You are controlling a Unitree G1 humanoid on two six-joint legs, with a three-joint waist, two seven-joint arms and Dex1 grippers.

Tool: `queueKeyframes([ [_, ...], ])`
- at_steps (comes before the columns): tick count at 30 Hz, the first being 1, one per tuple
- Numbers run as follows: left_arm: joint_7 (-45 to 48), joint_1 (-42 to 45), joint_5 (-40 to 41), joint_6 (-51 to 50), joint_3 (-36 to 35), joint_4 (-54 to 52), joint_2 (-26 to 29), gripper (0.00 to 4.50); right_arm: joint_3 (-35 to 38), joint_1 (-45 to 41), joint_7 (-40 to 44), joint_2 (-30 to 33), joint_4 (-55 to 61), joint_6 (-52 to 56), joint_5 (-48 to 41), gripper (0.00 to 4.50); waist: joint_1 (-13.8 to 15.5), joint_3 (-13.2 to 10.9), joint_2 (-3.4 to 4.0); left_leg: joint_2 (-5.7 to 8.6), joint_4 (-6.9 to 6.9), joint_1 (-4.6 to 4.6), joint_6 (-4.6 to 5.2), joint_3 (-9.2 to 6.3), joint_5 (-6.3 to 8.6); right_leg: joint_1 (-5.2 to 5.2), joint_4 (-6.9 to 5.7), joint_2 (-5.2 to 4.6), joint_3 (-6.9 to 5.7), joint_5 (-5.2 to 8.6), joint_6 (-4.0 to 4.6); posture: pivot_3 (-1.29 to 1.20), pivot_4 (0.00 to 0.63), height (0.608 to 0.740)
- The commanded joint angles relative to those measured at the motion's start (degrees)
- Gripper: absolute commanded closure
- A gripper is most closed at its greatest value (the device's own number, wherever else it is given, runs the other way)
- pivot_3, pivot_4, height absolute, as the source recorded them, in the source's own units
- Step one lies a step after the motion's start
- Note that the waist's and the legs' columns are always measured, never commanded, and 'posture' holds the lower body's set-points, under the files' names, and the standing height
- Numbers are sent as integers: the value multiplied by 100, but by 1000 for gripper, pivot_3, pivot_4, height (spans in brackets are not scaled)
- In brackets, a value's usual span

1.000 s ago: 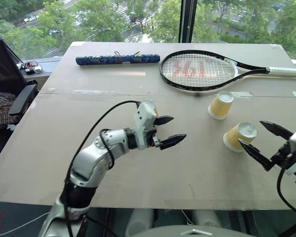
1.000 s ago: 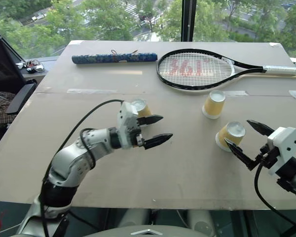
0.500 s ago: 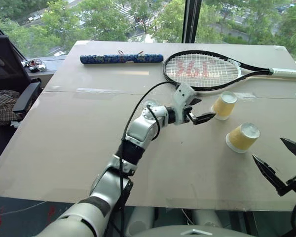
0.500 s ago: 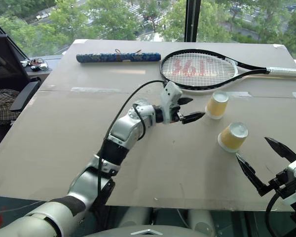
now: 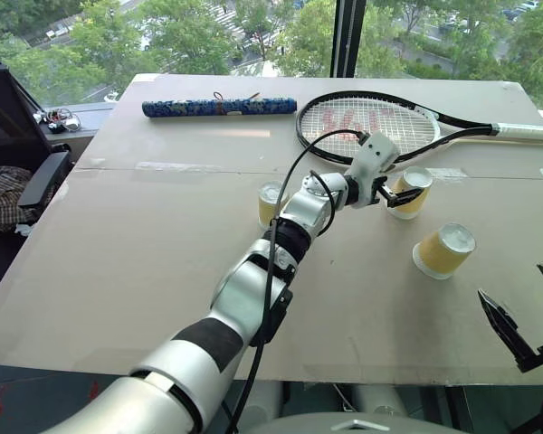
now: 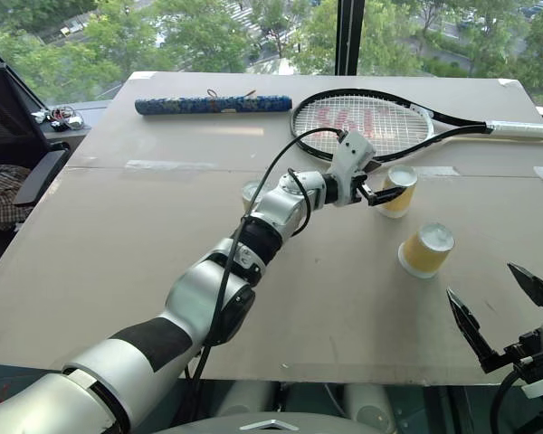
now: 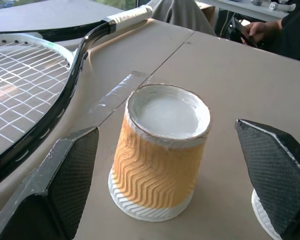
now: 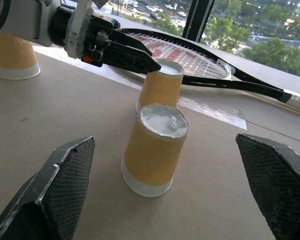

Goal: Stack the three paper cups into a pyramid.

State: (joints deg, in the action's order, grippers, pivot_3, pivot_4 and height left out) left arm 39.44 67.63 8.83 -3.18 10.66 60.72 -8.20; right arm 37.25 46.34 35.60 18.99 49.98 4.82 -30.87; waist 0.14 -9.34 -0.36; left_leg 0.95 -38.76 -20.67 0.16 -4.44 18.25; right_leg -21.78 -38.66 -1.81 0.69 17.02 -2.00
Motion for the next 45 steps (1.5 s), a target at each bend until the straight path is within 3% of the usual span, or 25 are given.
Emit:
queueKeyframes([
  [1,5,234,-138,312,-153,305,-160,0,156,141,-143,-98,290,-161,29,37,-1,0,0,0,0,0,0,-1,0,0,0,0,-1,1,-1,0,150,740],
  [6,-6,395,-273,477,-304,634,-254,0,123,328,-202,-246,377,-280,115,37,-2,-1,-2,-1,1,-4,-1,-2,0,-7,-5,-1,-1,2,-3,0,150,740],
  [7,-30,420,-291,508,-333,684,-274,259,115,356,-215,-272,388,-307,131,8,-2,-1,-2,0,1,-4,-1,-1,0,-7,-6,-2,0,2,-3,0,150,740],
  [10,48,447,-311,619,-411,765,-340,1272,80,428,-250,-351,426,-364,183,0,-4,-1,-2,0,1,-2,-1,1,0,-7,-9,-4,2,2,-3,0,150,740],
  [16,173,465,-356,725,-499,791,-381,4170,4,585,-279,-498,440,-502,262,0,-16,-1,-2,0,1,-2,-2,-1,-1,-10,-15,-3,1,2,-4,0,150,740],
  [17,227,454,-347,735,-507,762,-361,4460,-19,588,-270,-508,428,-518,283,0,-19,-1,-2,0,1,-2,-2,0,-1,-10,-15,-4,2,2,-4,0,150,740],
  [24,942,-60,-181,799,-561,-24,-43,4460,-229,308,-319,-360,310,-429,392,0,-45,-1,-1,0,0,-2,-3,2,-1,-11,-18,-3,2,2,-4,0,150,740],
  [29,1470,-895,123,213,-554,-1572,298,2573,-369,-2,-409,-174,242,-254,375,0,-102,2,3,-5,0,4,-4,3,-2,-11,-24,-5,13,2,-3,0,150,740],
  [34,2000,-2317,1115,-1366,-523,-4805,1044,116,-564,-764,-634,219,29,224,220,0,-118,4,10,-16,-7,6,-6,-6,-3,-15,-28,-19,23,1,0,0,150,740],
  [38,1822,-2870,1684,-2448,-651,-6238,1640,44,-681,-1540,-921,558,-279,739,187,0,-22,8,16,-15,-35,-3,-7,-23,-4,-8,-33,-23,6,0,0,0,150,740],
  [45,1398,-3000,2160,-3043,-1228,-7203,2451,44,-512,-2765,-953,1082,-971,1280,-470,0,10,9,15,-5,-53,3,-5,-24,-3,7,-33,-25,10,-4,-3,0,150,740],
])
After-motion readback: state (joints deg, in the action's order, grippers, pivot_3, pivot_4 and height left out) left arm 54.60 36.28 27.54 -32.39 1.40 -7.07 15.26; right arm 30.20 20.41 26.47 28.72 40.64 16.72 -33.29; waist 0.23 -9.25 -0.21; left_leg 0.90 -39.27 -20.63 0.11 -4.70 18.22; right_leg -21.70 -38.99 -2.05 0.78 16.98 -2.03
